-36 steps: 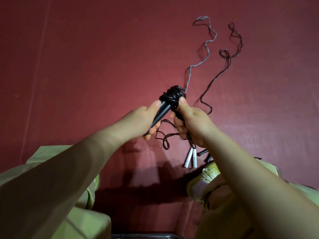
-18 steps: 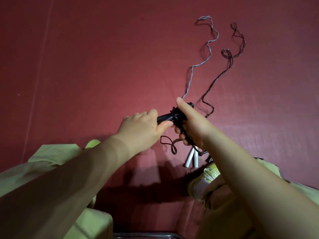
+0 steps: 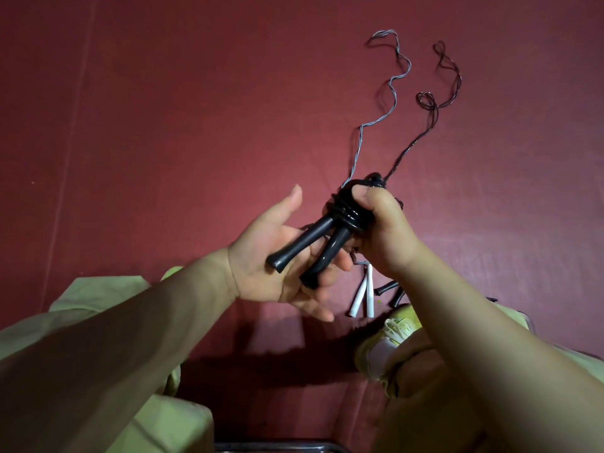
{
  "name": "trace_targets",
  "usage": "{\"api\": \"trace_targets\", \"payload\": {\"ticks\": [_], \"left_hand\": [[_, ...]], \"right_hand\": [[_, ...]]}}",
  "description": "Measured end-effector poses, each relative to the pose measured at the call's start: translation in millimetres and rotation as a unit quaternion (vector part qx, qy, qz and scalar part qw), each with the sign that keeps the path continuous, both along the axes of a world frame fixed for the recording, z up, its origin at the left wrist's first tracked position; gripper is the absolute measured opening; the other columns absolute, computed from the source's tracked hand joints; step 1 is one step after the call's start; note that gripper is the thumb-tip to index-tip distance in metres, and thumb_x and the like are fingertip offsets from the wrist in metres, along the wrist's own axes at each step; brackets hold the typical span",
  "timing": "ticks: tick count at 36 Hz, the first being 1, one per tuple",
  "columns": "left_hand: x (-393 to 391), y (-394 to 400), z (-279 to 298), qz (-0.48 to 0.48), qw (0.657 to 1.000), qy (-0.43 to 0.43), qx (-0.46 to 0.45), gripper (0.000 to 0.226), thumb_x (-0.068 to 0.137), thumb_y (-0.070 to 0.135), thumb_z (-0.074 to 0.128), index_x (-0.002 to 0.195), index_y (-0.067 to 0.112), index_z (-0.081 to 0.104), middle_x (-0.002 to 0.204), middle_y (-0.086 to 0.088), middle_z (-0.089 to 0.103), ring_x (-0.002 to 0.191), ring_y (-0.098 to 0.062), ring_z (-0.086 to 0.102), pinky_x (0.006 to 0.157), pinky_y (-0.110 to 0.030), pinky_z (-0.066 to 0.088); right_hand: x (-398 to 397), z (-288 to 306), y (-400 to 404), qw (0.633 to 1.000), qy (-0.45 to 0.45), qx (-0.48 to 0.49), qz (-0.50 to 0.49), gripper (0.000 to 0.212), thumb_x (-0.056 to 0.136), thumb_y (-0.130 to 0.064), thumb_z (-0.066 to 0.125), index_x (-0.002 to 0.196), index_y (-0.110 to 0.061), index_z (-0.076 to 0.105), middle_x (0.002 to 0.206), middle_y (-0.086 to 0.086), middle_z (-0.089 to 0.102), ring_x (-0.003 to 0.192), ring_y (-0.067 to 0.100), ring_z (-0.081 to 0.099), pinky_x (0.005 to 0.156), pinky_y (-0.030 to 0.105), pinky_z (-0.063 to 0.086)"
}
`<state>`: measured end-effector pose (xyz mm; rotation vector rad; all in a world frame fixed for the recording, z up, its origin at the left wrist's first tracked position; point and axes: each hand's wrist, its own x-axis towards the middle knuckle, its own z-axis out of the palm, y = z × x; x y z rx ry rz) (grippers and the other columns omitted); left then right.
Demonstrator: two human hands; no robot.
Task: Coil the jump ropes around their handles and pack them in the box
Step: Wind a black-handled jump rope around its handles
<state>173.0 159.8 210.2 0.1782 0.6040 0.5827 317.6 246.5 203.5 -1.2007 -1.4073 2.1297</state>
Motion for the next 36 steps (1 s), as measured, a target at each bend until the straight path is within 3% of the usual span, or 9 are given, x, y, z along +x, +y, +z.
{"api": "trace_targets", "payload": {"ticks": [3, 8, 11, 17, 25, 27, 29, 33, 36], "left_hand": [[3, -1, 3, 0.008, 0.999, -0.035, -0.021, 0.087, 0.068, 0.086, 0.026, 0.078, 0.009, 0.064, 0.056, 0.0, 0.047, 0.048, -0.015, 0.047, 0.061, -0.033, 0.053], [7, 4, 7, 0.013, 0.995, 0.102, 0.0, 0.077, 0.083, 0.078, 0.01, 0.074, 0.013, 0.051, 0.052, 0.004, 0.037, 0.042, -0.012, 0.037, 0.057, -0.03, 0.034], [11, 6, 9, 0.025, 0.987, 0.16, 0.007, 0.073, 0.087, 0.074, 0.011, 0.073, 0.015, 0.05, 0.052, 0.004, 0.037, 0.043, -0.013, 0.034, 0.056, -0.029, 0.03], [22, 6, 2, 0.056, 0.941, 0.332, 0.039, 0.064, 0.095, 0.065, 0.019, 0.076, 0.015, 0.053, 0.055, 0.0, 0.045, 0.046, -0.017, 0.037, 0.052, -0.027, 0.028], [20, 6, -10, 0.041, 0.847, 0.52, 0.103, 0.063, 0.096, 0.06, 0.024, 0.077, 0.008, 0.055, 0.053, 0.0, 0.05, 0.045, -0.019, 0.044, 0.05, -0.027, 0.038], [16, 7, -11, 0.017, 0.792, 0.591, 0.149, 0.062, 0.092, 0.061, 0.023, 0.073, 0.012, 0.057, 0.057, -0.001, 0.056, 0.054, -0.025, 0.052, 0.064, -0.036, 0.046], [13, 6, -10, -0.042, 0.691, 0.692, 0.206, 0.055, 0.098, 0.054, 0.02, 0.074, 0.016, 0.053, 0.08, -0.008, 0.064, 0.078, -0.031, 0.059, 0.077, -0.04, 0.046], [11, 2, -9, -0.11, 0.478, 0.818, 0.301, 0.039, 0.099, 0.051, 0.024, 0.083, 0.021, 0.042, 0.099, -0.01, 0.066, 0.099, -0.035, 0.059, 0.068, -0.036, 0.033], [11, 1, -13, -0.114, 0.451, 0.822, 0.329, 0.034, 0.099, 0.05, 0.025, 0.085, 0.021, 0.038, 0.097, -0.008, 0.066, 0.097, -0.035, 0.06, 0.065, -0.035, 0.031]], "right_hand": [[-2, 5, -2, 1.0, -0.018, 0.005, 0.008, 0.061, 0.051, -0.058, 0.053, 0.089, -0.01, 0.05, 0.072, 0.017, 0.04, 0.055, 0.023, 0.035, 0.049, 0.028, 0.027], [-6, 5, -6, 0.992, -0.093, 0.048, -0.064, 0.049, 0.084, -0.062, 0.042, 0.057, -0.022, 0.048, 0.043, -0.007, 0.043, 0.04, 0.009, 0.041, 0.043, 0.02, 0.031], [-12, 1, -7, 0.985, -0.111, 0.09, -0.093, 0.067, 0.093, -0.062, 0.03, 0.041, -0.026, 0.049, 0.04, -0.011, 0.043, 0.04, 0.004, 0.042, 0.048, 0.023, 0.033], [-13, -1, -9, 0.975, -0.185, 0.106, -0.067, 0.067, 0.101, -0.056, 0.018, 0.059, -0.014, 0.049, 0.039, -0.006, 0.044, 0.034, 0.005, 0.041, 0.039, 0.018, 0.032], [-13, -8, -8, 0.97, -0.235, 0.052, 0.009, 0.078, 0.091, -0.073, 0.01, 0.067, -0.011, 0.051, 0.048, 0.0, 0.042, 0.04, 0.014, 0.036, 0.049, 0.026, 0.027], [-12, -7, -7, 0.966, -0.253, 0.052, 0.026, 0.076, 0.092, -0.072, 0.01, 0.059, -0.013, 0.045, 0.042, -0.005, 0.041, 0.038, 0.012, 0.035, 0.051, 0.026, 0.026], [-11, -7, -8, 0.962, -0.265, 0.045, 0.041, 0.074, 0.091, -0.074, 0.014, 0.057, -0.016, 0.046, 0.041, -0.007, 0.042, 0.041, 0.013, 0.037, 0.053, 0.028, 0.027], [-8, -7, -11, 0.962, -0.263, 0.017, 0.065, 0.072, 0.08, -0.084, 0.027, 0.063, -0.019, 0.052, 0.049, -0.007, 0.044, 0.043, 0.012, 0.037, 0.053, 0.029, 0.029], [-7, -5, -10, 0.97, -0.237, -0.009, 0.059, 0.066, 0.081, -0.08, 0.036, 0.064, -0.018, 0.05, 0.053, -0.006, 0.036, 0.043, 0.012, 0.028, 0.049, 0.028, 0.021]]}}
